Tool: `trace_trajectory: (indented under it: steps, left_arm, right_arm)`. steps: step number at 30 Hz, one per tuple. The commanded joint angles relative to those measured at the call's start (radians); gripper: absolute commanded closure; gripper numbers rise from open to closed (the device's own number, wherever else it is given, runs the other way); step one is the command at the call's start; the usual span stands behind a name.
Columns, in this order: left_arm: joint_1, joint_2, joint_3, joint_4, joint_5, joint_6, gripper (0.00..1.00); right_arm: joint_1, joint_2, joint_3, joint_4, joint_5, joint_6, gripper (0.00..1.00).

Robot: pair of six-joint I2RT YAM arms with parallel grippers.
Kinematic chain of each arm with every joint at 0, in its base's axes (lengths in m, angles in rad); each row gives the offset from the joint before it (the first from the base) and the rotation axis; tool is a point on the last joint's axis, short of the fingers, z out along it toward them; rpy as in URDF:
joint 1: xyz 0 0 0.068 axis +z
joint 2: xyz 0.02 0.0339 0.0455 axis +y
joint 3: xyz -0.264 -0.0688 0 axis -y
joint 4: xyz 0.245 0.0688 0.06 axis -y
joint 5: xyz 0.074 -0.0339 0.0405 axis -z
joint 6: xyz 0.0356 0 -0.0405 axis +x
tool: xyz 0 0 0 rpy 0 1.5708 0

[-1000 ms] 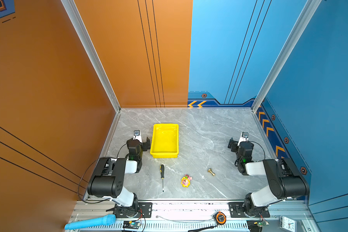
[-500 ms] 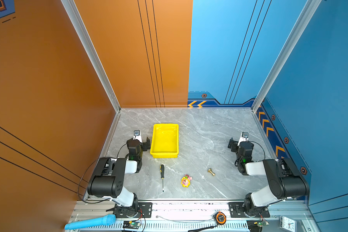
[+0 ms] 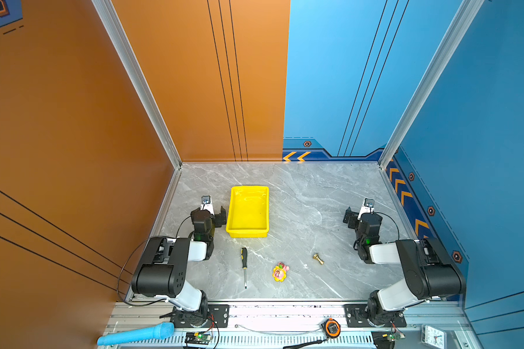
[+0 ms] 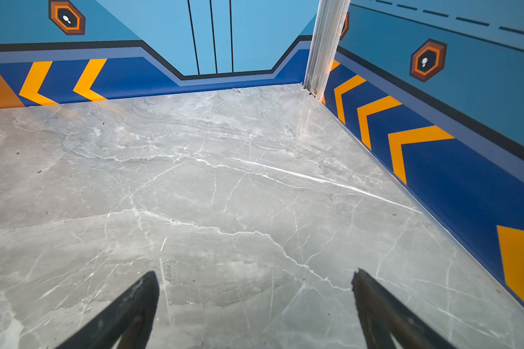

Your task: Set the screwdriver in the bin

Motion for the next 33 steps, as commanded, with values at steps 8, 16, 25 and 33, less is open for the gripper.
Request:
trace_trajectory:
  steps: [8,16,25,33]
  left_arm:
    - [-0.003,0.005,-0.004,0.004,0.006,0.006,0.02]
    - [0.003,-0.094,-0.005,-0.078,-0.019,-0.004,0.02]
    - [0.025,-0.314,0.048,-0.4,-0.042,-0.057,0.02]
    - [0.034,-0.46,0.218,-0.873,-0.07,-0.238,0.02]
  right_arm:
    - [0.002,-0.002,0.023,-0.003,0.012,-0.008,0.0]
    - [0.02,-0.099,0.055,-0.15,0.019,-0.024,0.0]
    - [0.106,-0.332,0.059,-0.376,0.05,-0.025,0.0]
    - [0.173,-0.544,0.183,-0.789,0.169,0.129,0.0]
